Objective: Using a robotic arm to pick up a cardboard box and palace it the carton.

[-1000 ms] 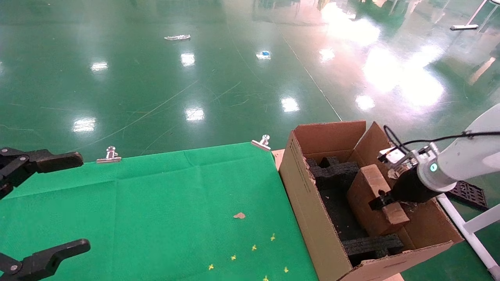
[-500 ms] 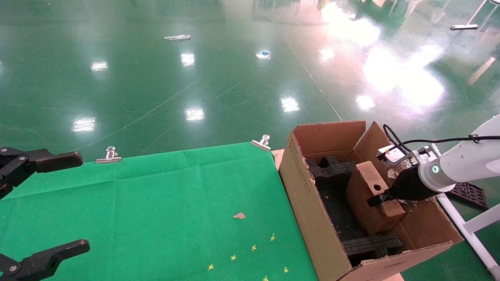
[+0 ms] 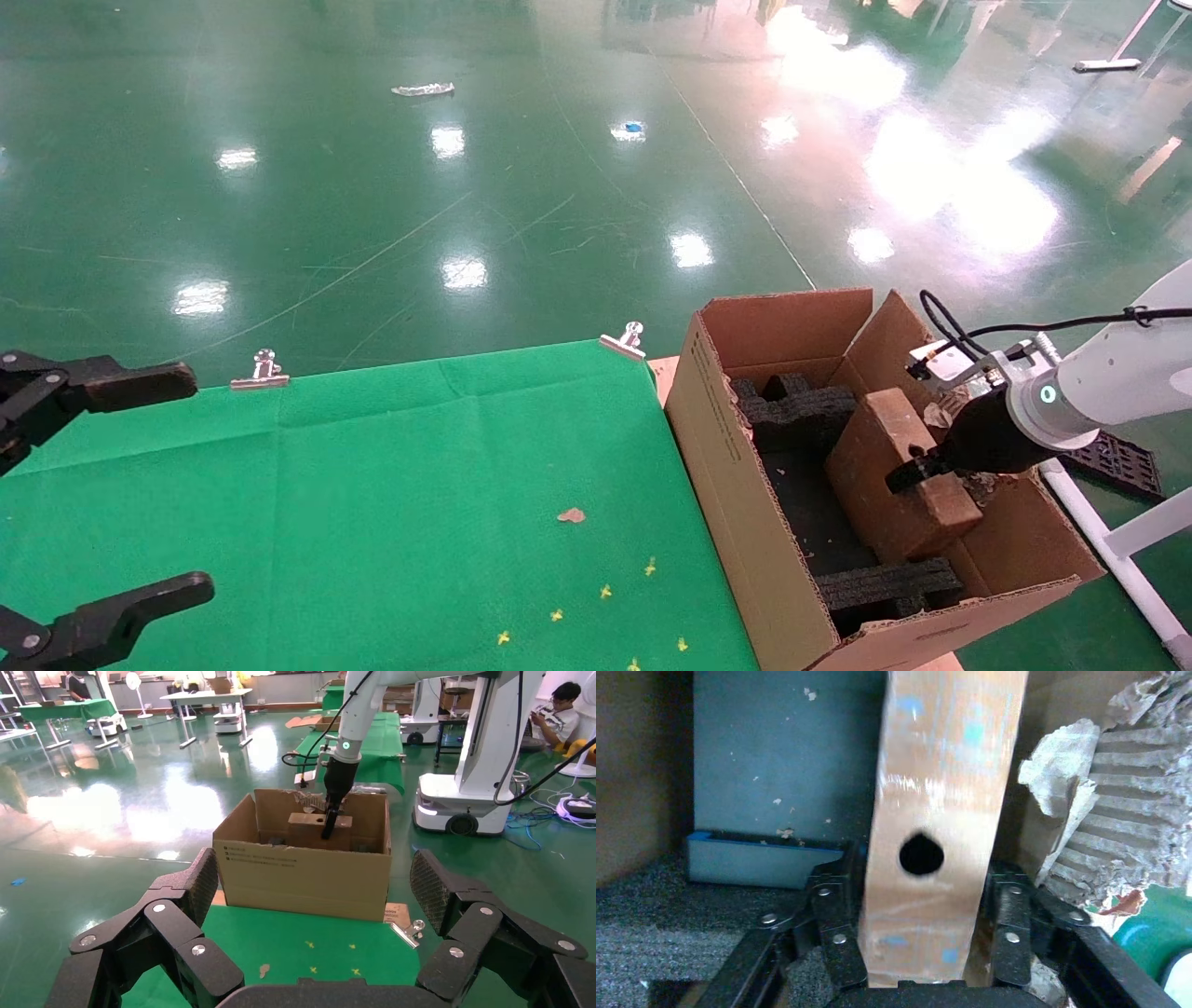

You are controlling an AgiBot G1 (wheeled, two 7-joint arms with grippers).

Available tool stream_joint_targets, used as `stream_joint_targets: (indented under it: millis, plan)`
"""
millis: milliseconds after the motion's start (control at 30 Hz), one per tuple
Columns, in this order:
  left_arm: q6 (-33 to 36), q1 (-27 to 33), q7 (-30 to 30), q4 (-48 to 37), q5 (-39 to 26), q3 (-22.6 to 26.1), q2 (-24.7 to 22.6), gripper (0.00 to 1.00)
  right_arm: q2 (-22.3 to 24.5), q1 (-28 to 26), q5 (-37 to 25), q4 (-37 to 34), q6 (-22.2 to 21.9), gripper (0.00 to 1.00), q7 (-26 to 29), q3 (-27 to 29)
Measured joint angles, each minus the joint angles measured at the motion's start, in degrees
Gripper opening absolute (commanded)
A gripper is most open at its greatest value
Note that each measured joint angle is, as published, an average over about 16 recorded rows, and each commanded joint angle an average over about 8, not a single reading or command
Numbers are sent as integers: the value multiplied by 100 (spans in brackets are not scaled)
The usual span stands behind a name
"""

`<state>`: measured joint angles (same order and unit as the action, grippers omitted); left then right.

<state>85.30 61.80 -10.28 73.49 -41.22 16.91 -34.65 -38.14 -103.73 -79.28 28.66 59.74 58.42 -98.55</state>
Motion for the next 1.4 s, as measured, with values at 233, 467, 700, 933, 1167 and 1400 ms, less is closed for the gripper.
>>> stream_joint_targets:
  millis: [233, 467, 700, 933, 1167, 1400]
  plan:
    - [-1, 0, 1, 0, 2, 2, 1, 100, 53, -197, -17, 98, 68, 100, -46, 30]
    - [-2, 1, 2, 0, 3, 4, 2, 100, 269, -734, 64, 455, 170, 100, -192, 213]
    - [-3, 1, 3, 0, 5, 7, 3, 100, 706, -1560, 232, 1226, 212, 100, -444, 573]
    - [-4, 2, 4, 0, 6, 8, 3, 100, 1182, -2208, 347, 2136, 79, 100, -654, 912]
    - [-5, 1, 5, -2, 8, 9, 4, 100, 1450, -2376, 419, 2725, -63, 100, -790, 1181]
    - [-5, 2, 7, -4, 10, 11, 4, 100, 1437, -2009, 631, 2951, 53, 100, -1032, 1666]
